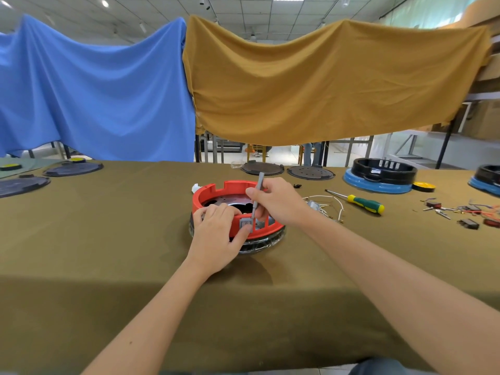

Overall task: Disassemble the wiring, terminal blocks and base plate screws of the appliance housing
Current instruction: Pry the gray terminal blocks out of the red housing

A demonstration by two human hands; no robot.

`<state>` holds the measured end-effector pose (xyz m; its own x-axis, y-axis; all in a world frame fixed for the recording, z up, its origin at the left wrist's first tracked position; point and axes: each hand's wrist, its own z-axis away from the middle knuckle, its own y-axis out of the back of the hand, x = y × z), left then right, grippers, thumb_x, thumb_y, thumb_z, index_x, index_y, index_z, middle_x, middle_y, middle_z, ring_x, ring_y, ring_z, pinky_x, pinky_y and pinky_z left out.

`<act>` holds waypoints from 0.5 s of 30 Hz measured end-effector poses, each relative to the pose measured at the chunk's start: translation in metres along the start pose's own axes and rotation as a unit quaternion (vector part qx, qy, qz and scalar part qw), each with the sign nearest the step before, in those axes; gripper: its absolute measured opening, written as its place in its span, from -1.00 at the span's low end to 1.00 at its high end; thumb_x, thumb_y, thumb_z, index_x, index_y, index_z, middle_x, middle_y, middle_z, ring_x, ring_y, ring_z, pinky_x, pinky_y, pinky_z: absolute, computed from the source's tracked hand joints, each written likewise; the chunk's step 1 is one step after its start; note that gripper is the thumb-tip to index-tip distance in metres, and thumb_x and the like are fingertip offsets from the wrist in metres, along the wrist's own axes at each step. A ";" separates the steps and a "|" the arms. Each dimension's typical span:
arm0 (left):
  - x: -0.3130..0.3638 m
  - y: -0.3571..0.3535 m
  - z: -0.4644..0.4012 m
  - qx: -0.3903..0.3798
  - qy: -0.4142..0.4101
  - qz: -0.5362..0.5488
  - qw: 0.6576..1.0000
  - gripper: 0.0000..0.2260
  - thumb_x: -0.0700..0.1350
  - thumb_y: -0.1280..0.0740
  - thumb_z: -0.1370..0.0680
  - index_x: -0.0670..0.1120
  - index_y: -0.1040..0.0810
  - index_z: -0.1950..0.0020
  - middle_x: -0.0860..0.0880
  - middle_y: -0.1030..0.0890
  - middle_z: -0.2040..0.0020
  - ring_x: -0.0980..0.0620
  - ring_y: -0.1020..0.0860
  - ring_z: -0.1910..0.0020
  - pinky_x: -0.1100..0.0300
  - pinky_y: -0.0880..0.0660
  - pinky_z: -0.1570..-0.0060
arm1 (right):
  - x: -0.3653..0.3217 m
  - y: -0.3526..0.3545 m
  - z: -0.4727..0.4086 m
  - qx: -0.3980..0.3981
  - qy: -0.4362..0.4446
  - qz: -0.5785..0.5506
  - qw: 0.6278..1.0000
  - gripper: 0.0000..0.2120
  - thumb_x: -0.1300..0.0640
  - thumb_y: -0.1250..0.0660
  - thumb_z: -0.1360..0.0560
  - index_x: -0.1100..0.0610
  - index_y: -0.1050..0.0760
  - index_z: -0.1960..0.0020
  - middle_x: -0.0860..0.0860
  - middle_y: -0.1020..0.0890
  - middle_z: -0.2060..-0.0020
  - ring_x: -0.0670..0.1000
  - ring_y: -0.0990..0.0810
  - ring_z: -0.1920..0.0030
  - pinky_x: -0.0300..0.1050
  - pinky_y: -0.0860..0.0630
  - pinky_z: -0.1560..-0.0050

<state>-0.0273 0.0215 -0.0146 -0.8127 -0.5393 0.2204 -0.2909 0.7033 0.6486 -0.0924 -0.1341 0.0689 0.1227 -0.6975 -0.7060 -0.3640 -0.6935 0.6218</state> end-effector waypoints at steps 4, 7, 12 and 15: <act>0.000 0.000 0.000 -0.005 0.001 -0.003 1.000 -0.68 0.21 -0.13 -0.53 0.02 -0.51 -0.02 0.16 -0.45 0.09 0.05 -0.45 -0.02 0.08 -0.20 -0.19 | -0.006 0.005 -0.010 -0.044 -0.045 -0.006 0.998 -0.73 0.05 -0.25 -0.66 0.21 -0.51 0.11 0.07 -0.66 0.41 0.06 -0.65 0.38 0.02 -0.65 0.11; 0.000 0.000 0.000 -0.005 0.000 -0.004 1.000 -0.69 0.20 -0.14 -0.53 0.02 -0.51 -0.03 0.16 -0.45 0.09 0.04 -0.45 -0.03 0.09 -0.19 -0.19 | -0.010 0.006 -0.016 -0.065 -0.067 -0.002 0.996 -0.71 0.06 -0.25 -0.66 0.25 -0.52 0.12 0.12 -0.66 0.39 0.12 -0.65 0.33 0.15 -0.63 -0.01; -0.002 0.000 0.000 0.001 -0.004 0.005 1.000 -0.67 0.22 -0.14 -0.53 0.02 -0.51 -0.04 0.16 -0.46 0.07 0.04 -0.46 -0.03 0.11 -0.19 -0.19 | -0.008 0.003 -0.009 -0.014 -0.020 -0.021 0.999 -0.71 0.05 -0.25 -0.66 0.24 -0.53 0.11 0.11 -0.66 0.38 0.05 -0.65 0.35 -0.02 -0.66 0.17; -0.003 -0.001 0.000 0.012 0.002 0.015 1.000 -0.67 0.23 -0.17 -0.52 0.02 -0.51 -0.05 0.13 -0.47 0.03 0.05 -0.42 -0.06 0.14 -0.18 -0.18 | -0.005 -0.003 0.002 0.019 0.038 -0.082 0.996 -0.72 0.05 -0.26 -0.65 0.22 -0.54 0.11 0.06 -0.65 0.35 -0.04 -0.64 0.35 -0.17 -0.60 0.24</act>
<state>-0.0246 0.0230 -0.0161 -0.8195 -0.5196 0.2418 -0.2788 0.7301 0.6238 -0.0935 -0.1285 0.0704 0.2528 -0.5879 -0.7684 -0.3681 -0.7930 0.4855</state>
